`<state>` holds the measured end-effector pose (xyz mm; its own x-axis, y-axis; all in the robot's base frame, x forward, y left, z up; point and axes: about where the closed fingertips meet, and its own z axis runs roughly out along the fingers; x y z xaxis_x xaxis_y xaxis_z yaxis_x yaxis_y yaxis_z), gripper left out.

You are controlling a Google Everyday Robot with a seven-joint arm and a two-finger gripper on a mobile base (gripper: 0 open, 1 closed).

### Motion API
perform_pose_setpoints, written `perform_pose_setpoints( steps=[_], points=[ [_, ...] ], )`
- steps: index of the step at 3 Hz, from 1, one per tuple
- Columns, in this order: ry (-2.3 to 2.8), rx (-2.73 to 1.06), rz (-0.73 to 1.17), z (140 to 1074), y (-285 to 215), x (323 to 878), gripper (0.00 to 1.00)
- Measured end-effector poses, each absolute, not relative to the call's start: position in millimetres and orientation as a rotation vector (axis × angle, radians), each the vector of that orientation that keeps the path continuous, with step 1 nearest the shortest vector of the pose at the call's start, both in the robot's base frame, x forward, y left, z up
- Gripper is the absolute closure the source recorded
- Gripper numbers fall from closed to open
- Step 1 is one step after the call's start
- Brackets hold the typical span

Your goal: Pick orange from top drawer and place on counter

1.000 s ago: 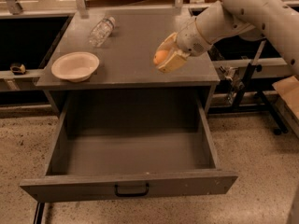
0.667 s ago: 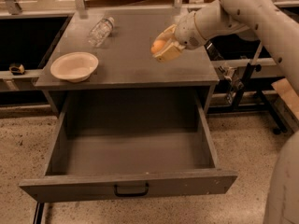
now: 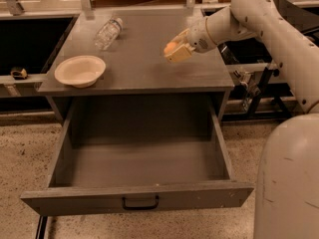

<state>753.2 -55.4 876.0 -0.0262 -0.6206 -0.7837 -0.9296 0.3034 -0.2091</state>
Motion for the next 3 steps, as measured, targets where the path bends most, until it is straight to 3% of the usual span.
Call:
perform_pose_setpoints(
  steps=[1, 3],
  points=[
    [1.851, -1.402, 0.484, 851.4, -51.0, 761.5, 0.82],
    [1.902, -1.417, 0.531, 831.7, -43.7, 762.9, 0.34]
  ],
)
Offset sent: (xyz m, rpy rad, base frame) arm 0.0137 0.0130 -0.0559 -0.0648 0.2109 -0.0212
